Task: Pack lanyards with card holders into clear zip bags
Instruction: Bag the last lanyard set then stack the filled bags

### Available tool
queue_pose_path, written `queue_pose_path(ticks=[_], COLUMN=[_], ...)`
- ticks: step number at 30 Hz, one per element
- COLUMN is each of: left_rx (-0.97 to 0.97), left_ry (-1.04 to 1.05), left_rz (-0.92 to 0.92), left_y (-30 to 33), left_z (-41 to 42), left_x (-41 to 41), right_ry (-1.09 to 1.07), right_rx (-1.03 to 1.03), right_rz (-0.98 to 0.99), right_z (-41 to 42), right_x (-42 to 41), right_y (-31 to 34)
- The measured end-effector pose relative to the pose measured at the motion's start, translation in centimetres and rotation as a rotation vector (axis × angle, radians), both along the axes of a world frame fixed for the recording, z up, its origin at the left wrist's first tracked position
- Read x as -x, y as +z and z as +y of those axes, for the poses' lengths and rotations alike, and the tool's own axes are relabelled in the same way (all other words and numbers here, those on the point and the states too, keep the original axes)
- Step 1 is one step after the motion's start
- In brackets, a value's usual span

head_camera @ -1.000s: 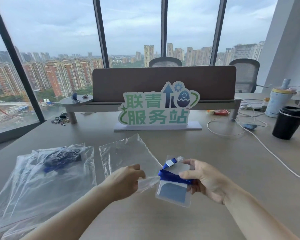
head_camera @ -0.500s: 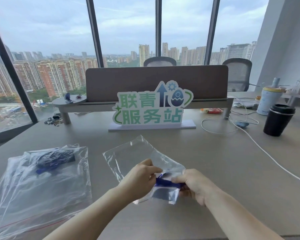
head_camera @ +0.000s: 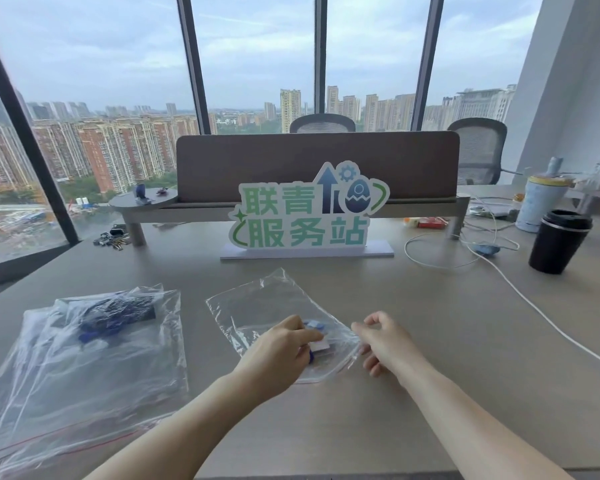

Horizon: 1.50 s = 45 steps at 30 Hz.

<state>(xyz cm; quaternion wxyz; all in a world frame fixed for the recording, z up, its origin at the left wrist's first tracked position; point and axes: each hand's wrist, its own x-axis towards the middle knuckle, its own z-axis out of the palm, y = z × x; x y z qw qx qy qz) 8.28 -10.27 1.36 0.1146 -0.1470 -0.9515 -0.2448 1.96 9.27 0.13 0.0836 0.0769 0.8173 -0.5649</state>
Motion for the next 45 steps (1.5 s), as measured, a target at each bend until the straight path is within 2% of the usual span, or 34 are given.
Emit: queue_pose_path(ticks=[2,5,7,9,11,13,15,16,18,21,23,27,28,30,32,37,41,45], left_rx=[0.055,0.209,0.183,0.035,-0.339,-0.780,-1.015,-1.050,-0.973,-0.857,-0.885,-0.829,-0.812,-0.766,-0.740,-0.762,-0.740,-0.688], left_ry=[0.005,0.101,0.201,0.283,0.301,0.227,0.068,-0.010,-0.057,0.083,0.140,0.148,0.136,0.114,0.087,0.018,-0.019,-0.013], left_rz=[-0.022,-0.093,-0.096,-0.036,-0.047,-0.091,-0.048,-0.019,0.074,0.259,0.289,0.256,0.245,0.228,0.217,0.203,0.235,0.257], left_y=[0.2,1.1,2.6,5.0,8.1,11.8,14.7,15.7,16.6,16.9,17.0,17.5,17.6,17.9,18.2,19.1,19.8,20.2], left_z=[-0.3,-2.2,-3.8,-4.9,-5.4,-5.4,-5.6,-5.7,-5.7,-4.9,-4.1,-2.0,-1.3,-0.1,0.9,1.3,1.4,1.3], left_x=[-0.3,-0.5,-0.5,-0.4,-0.5,-1.3,-2.2,-2.5,-2.9,-2.9,-3.1,-3.7,-3.9,-4.2,-4.4,-4.7,-5.2,-5.6], right_ry=[0.017,-0.052,-0.080,-0.094,-0.130,-0.146,-0.115,-0.097,-0.058,0.005,-0.013,-0.152,-0.109,0.047,0.178,0.341,0.477,0.487], right_rx=[0.046,0.148,0.226,0.304,0.405,0.548,0.678,0.738,0.849,0.897,0.746,-0.114,-0.263,-0.431,-0.483,-0.343,-0.262,-0.344], right_rz=[-0.031,0.040,0.094,0.158,0.275,0.424,0.526,0.546,0.541,0.527,0.613,1.100,1.205,1.249,1.149,0.908,0.830,0.845], right_z=[-0.7,-0.5,-0.3,-0.4,-0.8,-1.1,-1.0,-0.8,-0.3,0.4,0.8,1.0,0.7,-0.1,-0.7,-0.6,-1.0,-1.6], right_x=[0.4,1.2,1.5,1.2,0.3,-1.1,-2.8,-3.4,-4.2,-4.7,-4.8,-6.0,-6.6,-7.4,-7.8,-7.7,-7.5,-7.4], right_y=[-0.3,0.4,1.8,3.9,6.7,10.2,13.7,15.0,17.1,18.5,18.8,18.4,18.6,19.3,20.1,22.0,23.4,23.9])
